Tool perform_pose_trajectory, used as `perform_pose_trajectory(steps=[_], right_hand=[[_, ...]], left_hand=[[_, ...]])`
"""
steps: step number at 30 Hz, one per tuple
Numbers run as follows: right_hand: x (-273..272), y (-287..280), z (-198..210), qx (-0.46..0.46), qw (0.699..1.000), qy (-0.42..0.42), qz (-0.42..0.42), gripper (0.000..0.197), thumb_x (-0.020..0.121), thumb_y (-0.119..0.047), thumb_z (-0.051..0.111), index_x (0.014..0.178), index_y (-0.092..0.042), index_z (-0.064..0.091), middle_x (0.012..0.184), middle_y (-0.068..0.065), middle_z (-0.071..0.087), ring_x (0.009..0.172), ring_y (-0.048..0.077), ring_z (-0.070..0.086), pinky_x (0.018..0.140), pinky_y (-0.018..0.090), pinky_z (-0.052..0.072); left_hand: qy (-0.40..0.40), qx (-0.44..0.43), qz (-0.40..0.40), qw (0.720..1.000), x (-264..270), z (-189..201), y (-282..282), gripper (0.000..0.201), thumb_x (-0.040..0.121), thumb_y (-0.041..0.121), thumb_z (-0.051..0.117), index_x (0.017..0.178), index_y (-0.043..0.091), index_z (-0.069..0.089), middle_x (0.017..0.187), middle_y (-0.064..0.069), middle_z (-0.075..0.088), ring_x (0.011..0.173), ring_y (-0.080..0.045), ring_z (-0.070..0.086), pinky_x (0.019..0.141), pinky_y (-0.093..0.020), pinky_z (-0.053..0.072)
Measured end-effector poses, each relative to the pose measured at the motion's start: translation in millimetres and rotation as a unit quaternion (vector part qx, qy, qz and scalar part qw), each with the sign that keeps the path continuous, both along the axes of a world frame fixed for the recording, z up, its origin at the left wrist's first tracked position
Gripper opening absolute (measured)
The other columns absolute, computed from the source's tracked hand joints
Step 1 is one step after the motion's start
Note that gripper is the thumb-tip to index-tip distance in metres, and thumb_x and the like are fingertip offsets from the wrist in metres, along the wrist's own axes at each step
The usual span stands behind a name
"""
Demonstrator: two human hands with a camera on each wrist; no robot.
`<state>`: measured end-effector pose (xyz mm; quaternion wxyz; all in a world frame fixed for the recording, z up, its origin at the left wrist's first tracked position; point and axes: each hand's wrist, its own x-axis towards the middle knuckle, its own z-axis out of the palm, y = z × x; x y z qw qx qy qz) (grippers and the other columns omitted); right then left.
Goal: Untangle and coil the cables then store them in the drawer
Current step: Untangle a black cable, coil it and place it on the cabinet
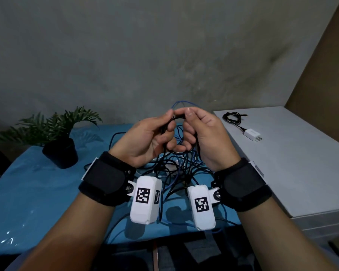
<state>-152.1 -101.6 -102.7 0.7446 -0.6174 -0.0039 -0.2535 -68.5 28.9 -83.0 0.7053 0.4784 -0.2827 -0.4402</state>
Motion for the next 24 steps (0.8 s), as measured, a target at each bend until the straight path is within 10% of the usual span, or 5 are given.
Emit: perform_pose_trajectory(steps=[8,13,17,21,24], right_hand=[[2.2,4.6,-1.8,0.029,0.999,0.01,0.014,0.024,0.108,-0.024,0.045,0.102,-0.014,0.066,0.061,-0.004,0.035,0.044,0.005,0.026,0.039,0.017,0.03],[8.1,-6.8,-13.5,-0.113,0.992,0.037,-0.04,0.025,0.11,-0.022,0.042,0.114,-0.011,0.064,0.068,-0.002,0.044,0.058,0.012,0.047,0.054,0.027,0.045],[6.4,-12.1,-20.3,-0.226,0.967,0.109,-0.029,0.025,0.11,-0.027,0.04,0.12,-0.022,0.062,0.074,-0.001,0.06,0.053,0.018,0.059,0.047,0.028,0.045],[-0.4,-15.3,-25.0,-0.415,0.897,0.145,-0.054,0.028,0.109,-0.037,0.039,0.124,-0.032,0.063,0.064,-0.003,0.06,0.055,0.01,0.055,0.059,0.03,0.042],[-2.2,-11.3,-25.0,-0.52,0.833,0.186,-0.034,0.039,0.107,-0.038,0.045,0.145,-0.033,0.053,0.088,-0.007,0.067,0.08,0.01,0.06,0.074,0.03,0.045]], left_hand=[[0.077,-0.042,-0.045,0.995,-0.6,-1.7,2.4,0.036,0.107,0.036,0.035,0.08,0.017,0.05,0.04,0.011,0.03,0.038,-0.006,0.034,0.057,-0.023,0.047],[0.088,-0.075,0.005,0.993,-9.7,3.0,-1.8,0.037,0.108,0.037,0.028,0.079,0.019,0.042,0.041,0.01,0.035,0.045,-0.011,0.044,0.066,-0.026,0.053],[0.101,-0.13,0.036,0.986,-6.0,3.6,-0.9,0.044,0.11,0.032,0.027,0.121,0.0,0.056,0.045,0.007,0.037,0.044,-0.005,0.045,0.069,-0.023,0.056],[0.093,-0.192,0.121,0.97,0.5,4.6,0.9,0.044,0.112,0.019,0.029,0.136,-0.015,0.044,0.071,0.001,0.043,0.061,-0.008,0.066,0.077,-0.027,0.059],[0.007,-0.195,0.171,0.966,3.9,-1.0,-2.1,0.034,0.111,0.02,0.032,0.126,-0.007,0.049,0.073,-0.002,0.061,0.086,-0.021,0.075,0.085,-0.037,0.06]])
